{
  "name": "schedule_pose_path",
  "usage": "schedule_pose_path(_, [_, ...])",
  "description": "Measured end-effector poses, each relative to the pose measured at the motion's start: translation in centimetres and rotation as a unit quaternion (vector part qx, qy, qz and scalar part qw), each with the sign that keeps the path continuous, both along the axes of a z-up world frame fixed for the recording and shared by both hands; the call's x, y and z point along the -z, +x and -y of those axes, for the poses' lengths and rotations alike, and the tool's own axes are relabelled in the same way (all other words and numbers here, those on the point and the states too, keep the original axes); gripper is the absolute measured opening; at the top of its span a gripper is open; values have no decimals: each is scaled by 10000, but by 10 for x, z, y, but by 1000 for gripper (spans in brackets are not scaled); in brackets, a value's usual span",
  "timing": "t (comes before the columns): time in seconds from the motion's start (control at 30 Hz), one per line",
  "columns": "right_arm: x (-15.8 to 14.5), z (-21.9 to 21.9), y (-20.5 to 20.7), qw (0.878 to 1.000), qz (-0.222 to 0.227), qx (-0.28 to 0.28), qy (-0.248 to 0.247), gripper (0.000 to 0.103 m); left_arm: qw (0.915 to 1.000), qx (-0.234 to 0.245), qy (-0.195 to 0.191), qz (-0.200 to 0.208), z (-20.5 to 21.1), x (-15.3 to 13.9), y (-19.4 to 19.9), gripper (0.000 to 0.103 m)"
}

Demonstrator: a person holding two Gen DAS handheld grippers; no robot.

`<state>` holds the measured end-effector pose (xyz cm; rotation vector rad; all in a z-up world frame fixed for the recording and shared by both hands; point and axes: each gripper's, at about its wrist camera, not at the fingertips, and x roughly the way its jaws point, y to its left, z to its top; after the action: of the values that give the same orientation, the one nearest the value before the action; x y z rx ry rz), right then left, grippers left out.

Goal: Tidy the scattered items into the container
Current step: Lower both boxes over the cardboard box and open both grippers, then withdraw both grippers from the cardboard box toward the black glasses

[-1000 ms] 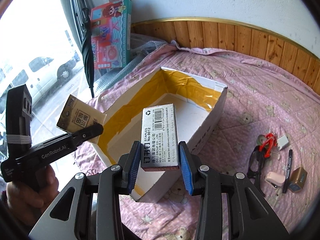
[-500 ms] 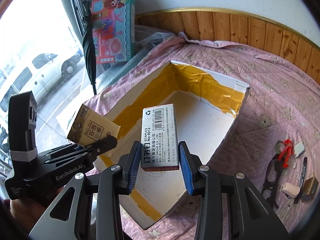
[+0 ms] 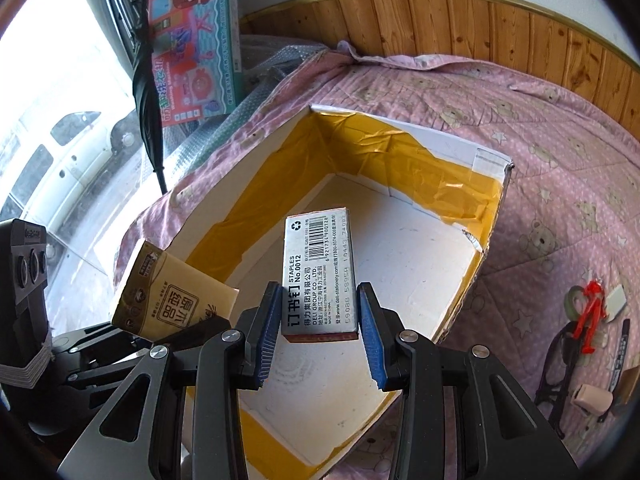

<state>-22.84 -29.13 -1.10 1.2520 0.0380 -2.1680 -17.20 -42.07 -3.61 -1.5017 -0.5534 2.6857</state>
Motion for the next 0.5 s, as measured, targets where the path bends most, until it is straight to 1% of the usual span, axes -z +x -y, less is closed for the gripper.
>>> schedule_pose_path(0.23, [3,10,-12,10000,31,-27,8,40,9999,31,-6,143,1,2,-18,24])
schedule_pose_path(0.3, [7,12,-14,10000,63,-56,42,43,9998,79,-6,208,-1,4,-22,24])
schedule_pose_path(0.33, [9,11,-13,10000,72,-57,36,43,9995,96,-3,285,-1,7,-24,27])
schedule_pose_path(0.37, [11,9,-11,9999,93,-43,-4,43,9993,68,4,369,0,11,-25,28])
schedule_pose_path(0.43, [14,0,-6,9998,157,36,-143,44,9989,8,-39,458,1,17,-23,36])
schedule_pose_path(0.5, [15,-14,1,9992,169,187,-307,44,9988,-27,-21,486,3,21,-17,36])
